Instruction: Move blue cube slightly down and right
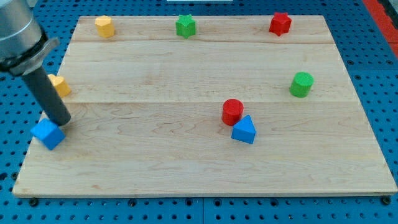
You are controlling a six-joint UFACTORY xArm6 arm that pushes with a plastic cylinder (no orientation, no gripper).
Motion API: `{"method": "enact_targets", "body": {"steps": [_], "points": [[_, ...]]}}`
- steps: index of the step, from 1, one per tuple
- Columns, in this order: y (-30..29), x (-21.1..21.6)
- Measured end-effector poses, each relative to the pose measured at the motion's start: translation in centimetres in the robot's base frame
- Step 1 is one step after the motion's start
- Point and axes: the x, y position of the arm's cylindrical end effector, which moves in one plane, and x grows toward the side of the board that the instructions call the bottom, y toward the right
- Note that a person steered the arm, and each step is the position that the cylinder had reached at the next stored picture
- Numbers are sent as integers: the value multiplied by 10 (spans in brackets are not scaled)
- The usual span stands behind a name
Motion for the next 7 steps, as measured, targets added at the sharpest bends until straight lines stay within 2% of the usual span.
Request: {"method": "enact_targets", "body": {"steps": [1,2,3,4,7], "points": [[1,16],[-5,-14],[-45,7],[-48,55],[-24,67]]}}
